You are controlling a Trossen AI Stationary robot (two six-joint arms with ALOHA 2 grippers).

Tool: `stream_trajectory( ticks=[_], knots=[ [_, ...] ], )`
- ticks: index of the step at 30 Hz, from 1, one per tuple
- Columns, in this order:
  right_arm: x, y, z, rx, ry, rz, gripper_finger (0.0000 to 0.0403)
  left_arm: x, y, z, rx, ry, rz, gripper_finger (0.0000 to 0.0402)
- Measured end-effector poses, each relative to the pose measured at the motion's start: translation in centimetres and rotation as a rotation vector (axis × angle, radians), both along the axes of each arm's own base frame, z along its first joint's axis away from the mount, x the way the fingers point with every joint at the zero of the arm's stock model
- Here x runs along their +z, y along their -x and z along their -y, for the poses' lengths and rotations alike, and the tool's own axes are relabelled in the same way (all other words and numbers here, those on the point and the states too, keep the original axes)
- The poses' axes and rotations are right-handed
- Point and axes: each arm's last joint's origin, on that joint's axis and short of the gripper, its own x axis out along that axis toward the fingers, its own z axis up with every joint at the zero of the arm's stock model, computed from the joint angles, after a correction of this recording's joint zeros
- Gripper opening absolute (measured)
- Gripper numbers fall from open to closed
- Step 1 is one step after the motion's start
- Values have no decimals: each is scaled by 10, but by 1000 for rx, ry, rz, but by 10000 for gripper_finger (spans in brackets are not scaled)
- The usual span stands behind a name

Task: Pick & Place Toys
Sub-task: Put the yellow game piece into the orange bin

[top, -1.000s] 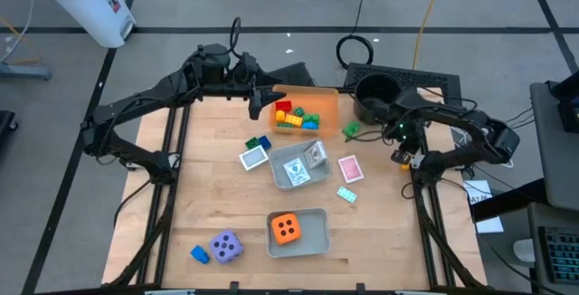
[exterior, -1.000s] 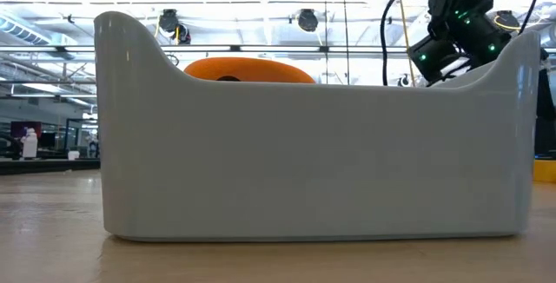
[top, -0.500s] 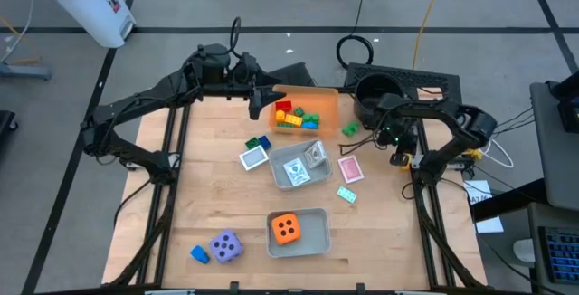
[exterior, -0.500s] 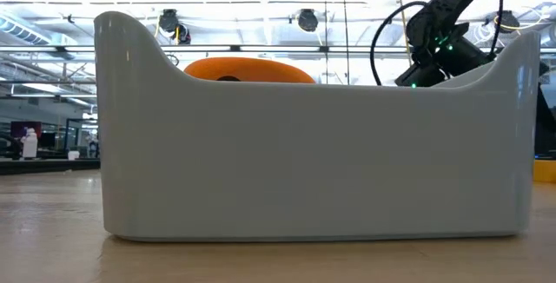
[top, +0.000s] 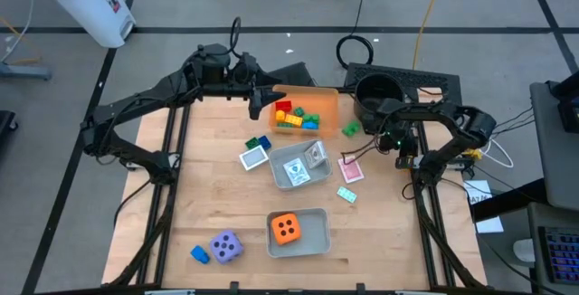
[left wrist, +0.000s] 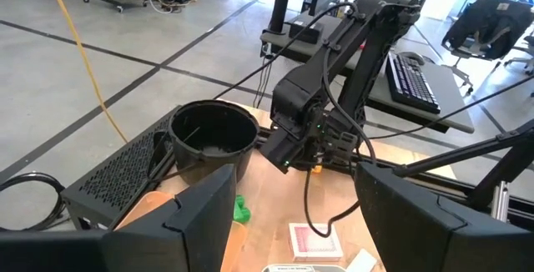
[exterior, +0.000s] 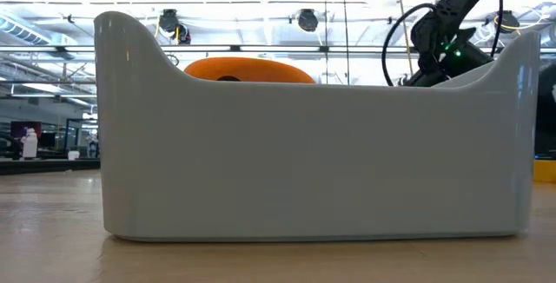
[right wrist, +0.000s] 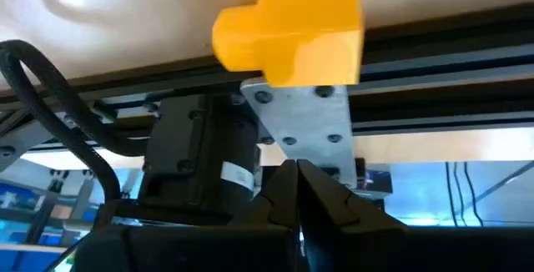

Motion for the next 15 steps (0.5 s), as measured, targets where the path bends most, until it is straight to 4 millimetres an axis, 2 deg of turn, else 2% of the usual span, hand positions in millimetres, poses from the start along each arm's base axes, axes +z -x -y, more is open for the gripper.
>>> stream_trajectory(
  ticks=[7,15],
  knots=[
    [-12,-1,-9,37,15,16,0,0,0,0,0,-2,0,253],
    [-17,-7,-8,37,70,81,0,0,0,0,-1,-6,-1,253]
  ],
)
